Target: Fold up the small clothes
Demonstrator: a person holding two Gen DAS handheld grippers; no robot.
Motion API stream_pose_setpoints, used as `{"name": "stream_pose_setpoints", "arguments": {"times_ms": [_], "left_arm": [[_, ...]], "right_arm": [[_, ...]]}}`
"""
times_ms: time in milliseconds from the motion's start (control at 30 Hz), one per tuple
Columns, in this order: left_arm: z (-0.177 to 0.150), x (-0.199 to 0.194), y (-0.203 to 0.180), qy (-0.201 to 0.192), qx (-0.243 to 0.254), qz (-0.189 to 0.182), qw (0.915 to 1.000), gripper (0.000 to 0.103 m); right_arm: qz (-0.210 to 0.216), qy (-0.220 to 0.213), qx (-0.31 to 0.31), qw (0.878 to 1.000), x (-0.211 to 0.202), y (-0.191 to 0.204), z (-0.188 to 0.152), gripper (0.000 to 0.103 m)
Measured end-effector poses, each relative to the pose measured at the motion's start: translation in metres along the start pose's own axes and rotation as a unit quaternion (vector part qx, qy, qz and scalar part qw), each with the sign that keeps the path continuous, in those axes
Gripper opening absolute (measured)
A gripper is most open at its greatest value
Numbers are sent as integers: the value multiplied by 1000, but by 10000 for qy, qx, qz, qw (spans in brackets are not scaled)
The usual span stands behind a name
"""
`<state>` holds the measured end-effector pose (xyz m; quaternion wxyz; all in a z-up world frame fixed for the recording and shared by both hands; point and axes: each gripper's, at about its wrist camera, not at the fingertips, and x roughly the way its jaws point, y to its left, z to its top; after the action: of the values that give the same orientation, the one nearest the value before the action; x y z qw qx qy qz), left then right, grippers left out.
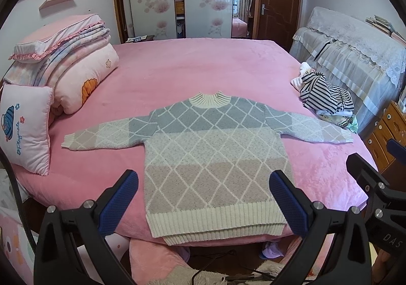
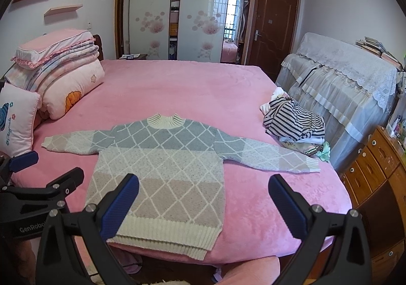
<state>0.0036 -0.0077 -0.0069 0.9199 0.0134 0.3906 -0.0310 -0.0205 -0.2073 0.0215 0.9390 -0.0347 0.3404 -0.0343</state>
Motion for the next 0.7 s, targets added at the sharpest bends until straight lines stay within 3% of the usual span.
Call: {"name": "stream_pose_setpoints", "arguments": {"times_ms": [700], "left_arm": [[11, 2, -12, -4, 40, 61, 10000, 102]], "right_arm": [[167, 8, 165, 9997, 8, -13, -4, 102]]}}
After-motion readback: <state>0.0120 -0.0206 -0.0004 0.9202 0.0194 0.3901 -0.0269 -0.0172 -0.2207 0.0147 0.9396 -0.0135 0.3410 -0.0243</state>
